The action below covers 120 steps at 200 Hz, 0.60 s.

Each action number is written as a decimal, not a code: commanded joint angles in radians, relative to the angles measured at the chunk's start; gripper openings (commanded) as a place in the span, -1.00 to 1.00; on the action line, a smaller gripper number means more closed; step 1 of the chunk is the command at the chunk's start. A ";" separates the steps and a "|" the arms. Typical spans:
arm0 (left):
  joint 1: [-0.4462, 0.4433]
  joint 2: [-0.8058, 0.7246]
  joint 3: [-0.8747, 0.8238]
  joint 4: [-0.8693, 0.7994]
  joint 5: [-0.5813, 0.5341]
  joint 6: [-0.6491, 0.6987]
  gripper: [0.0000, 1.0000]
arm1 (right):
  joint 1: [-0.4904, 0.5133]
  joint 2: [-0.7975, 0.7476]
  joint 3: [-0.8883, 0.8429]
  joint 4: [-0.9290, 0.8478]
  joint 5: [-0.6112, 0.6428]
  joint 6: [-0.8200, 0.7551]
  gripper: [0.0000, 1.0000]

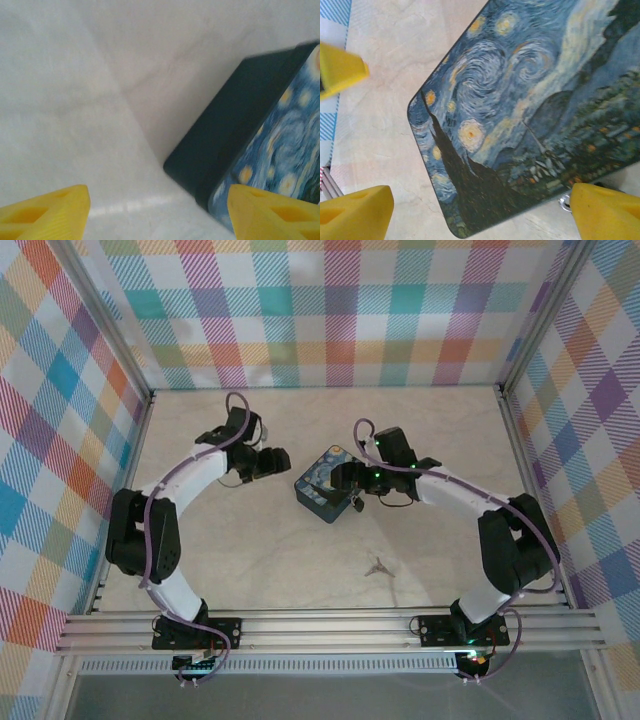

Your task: Unlock the padlock with the key

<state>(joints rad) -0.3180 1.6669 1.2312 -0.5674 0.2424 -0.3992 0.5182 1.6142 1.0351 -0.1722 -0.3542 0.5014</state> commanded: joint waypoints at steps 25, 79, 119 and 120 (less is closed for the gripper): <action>-0.103 -0.188 -0.251 0.095 0.001 -0.405 0.46 | 0.050 0.085 0.001 0.126 -0.069 0.106 0.81; -0.168 -0.212 -0.277 0.130 -0.119 -0.581 0.47 | 0.095 0.191 0.091 0.254 -0.219 0.210 0.80; -0.167 -0.085 -0.237 0.259 -0.180 -0.612 0.47 | 0.094 0.139 0.082 0.280 -0.262 0.235 0.81; -0.167 -0.081 -0.233 0.261 -0.181 -0.610 0.46 | 0.093 0.136 0.082 0.278 -0.262 0.234 0.82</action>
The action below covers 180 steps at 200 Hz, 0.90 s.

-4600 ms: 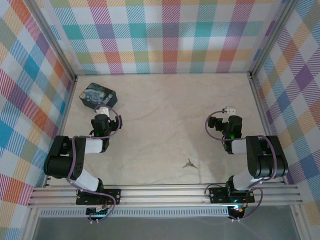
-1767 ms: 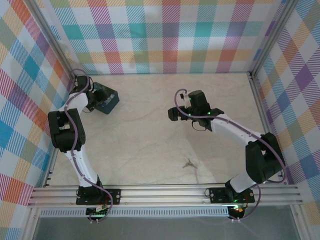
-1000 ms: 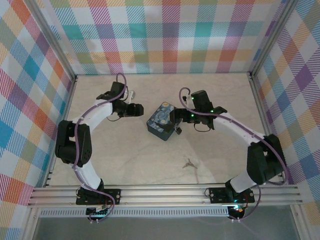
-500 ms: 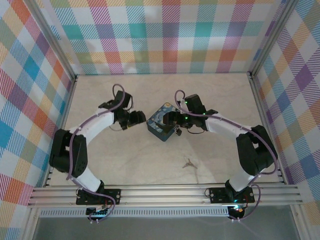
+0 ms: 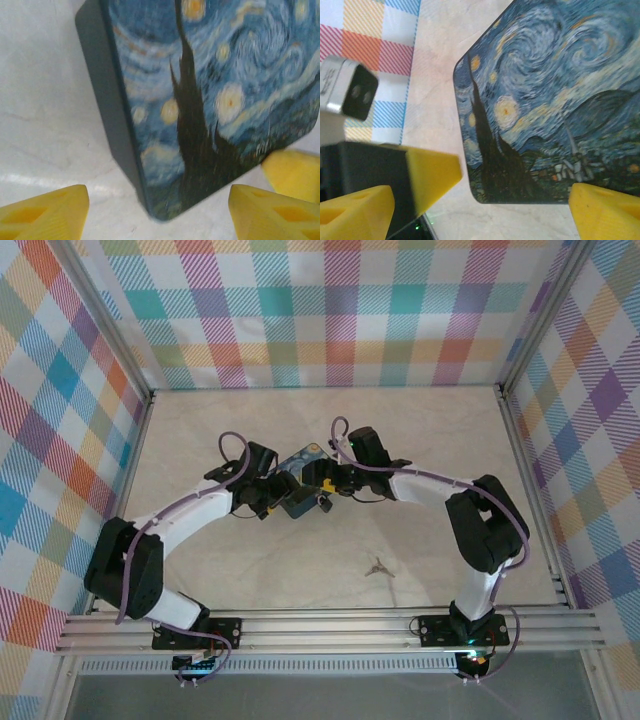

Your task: Unlock the padlock with the key

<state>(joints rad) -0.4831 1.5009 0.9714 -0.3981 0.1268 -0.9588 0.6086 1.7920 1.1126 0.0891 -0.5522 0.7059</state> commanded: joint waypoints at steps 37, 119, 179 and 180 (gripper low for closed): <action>-0.002 0.211 0.123 0.109 -0.134 -0.010 0.30 | -0.029 -0.178 -0.014 -0.223 0.032 -0.058 0.82; 0.000 0.116 0.201 -0.181 -0.316 0.290 0.34 | -0.063 -0.381 -0.221 -0.794 0.344 -0.133 0.45; -0.019 -0.098 0.003 -0.225 -0.221 0.323 0.25 | 0.023 -0.381 -0.348 -0.766 0.348 -0.053 0.26; -0.020 -0.100 -0.001 -0.225 -0.221 0.322 0.25 | 0.024 -0.380 -0.349 -0.768 0.350 -0.052 0.25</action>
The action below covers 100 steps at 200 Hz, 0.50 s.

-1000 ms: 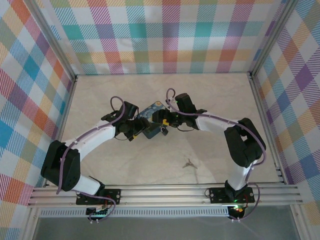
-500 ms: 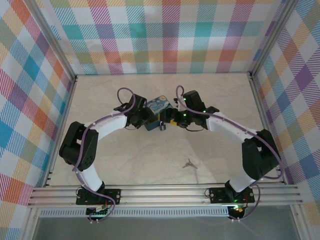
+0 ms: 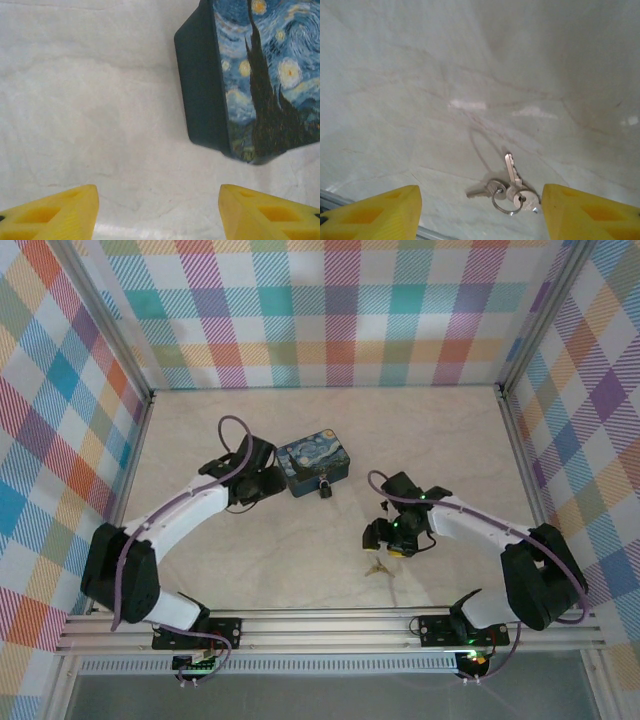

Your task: Unlock the padlock with the key

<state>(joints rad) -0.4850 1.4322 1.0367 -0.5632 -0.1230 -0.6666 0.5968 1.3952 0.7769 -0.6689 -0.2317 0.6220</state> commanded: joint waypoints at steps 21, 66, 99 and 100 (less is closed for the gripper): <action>-0.027 -0.061 -0.106 -0.045 0.038 0.016 0.23 | 0.055 0.038 -0.018 -0.003 0.064 0.043 0.17; -0.028 -0.049 -0.100 -0.027 0.052 0.025 0.22 | 0.077 0.050 -0.029 -0.022 0.088 0.060 0.06; -0.029 -0.039 -0.085 -0.014 0.060 0.033 0.21 | 0.102 0.056 -0.038 -0.027 0.097 0.073 0.02; -0.029 -0.039 -0.084 -0.014 0.060 0.034 0.21 | 0.102 0.055 -0.037 -0.026 0.097 0.073 0.02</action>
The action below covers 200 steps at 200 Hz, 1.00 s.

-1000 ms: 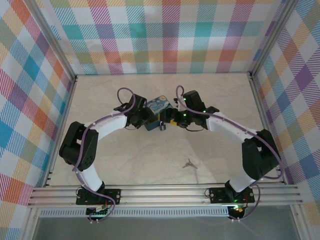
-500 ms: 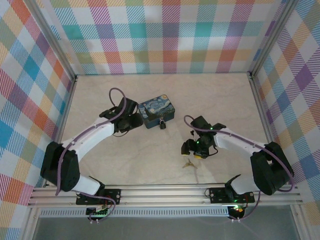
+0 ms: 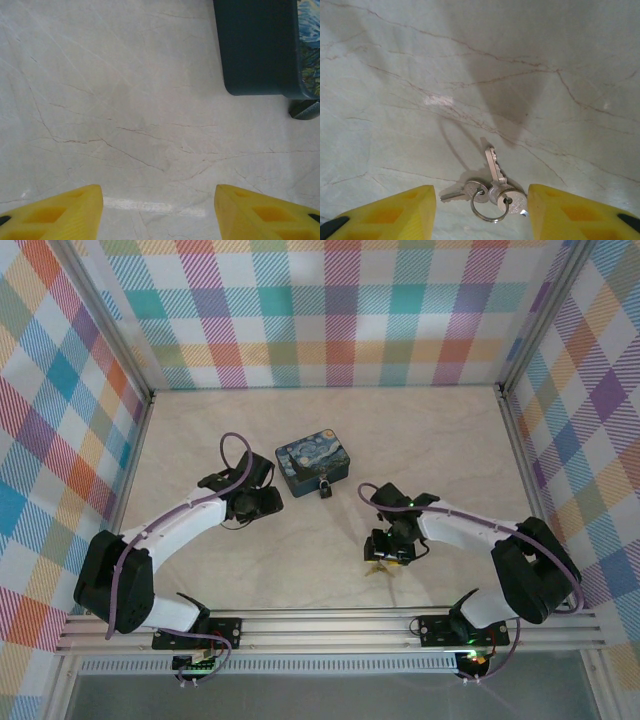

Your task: Unlock the padlock with the key

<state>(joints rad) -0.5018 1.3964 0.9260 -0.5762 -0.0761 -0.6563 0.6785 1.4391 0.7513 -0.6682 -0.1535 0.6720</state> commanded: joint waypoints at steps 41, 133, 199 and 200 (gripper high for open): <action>-0.012 -0.009 0.024 -0.005 0.014 0.030 0.21 | 0.058 0.010 0.019 -0.050 0.044 0.032 0.03; -0.012 -0.069 0.005 -0.041 -0.001 0.025 0.21 | 0.063 0.072 0.035 -0.029 0.094 -0.011 -0.11; -0.014 -0.094 -0.004 -0.051 -0.007 0.019 0.21 | 0.064 0.100 0.014 0.016 0.078 -0.005 -0.44; -0.014 -0.093 -0.004 -0.052 -0.007 0.018 0.21 | 0.064 0.099 0.014 0.018 0.078 -0.005 -0.45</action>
<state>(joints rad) -0.5018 1.3354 0.9276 -0.5934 -0.0696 -0.6384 0.7345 1.5177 0.7799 -0.7258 -0.0517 0.6666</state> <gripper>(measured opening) 0.606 0.307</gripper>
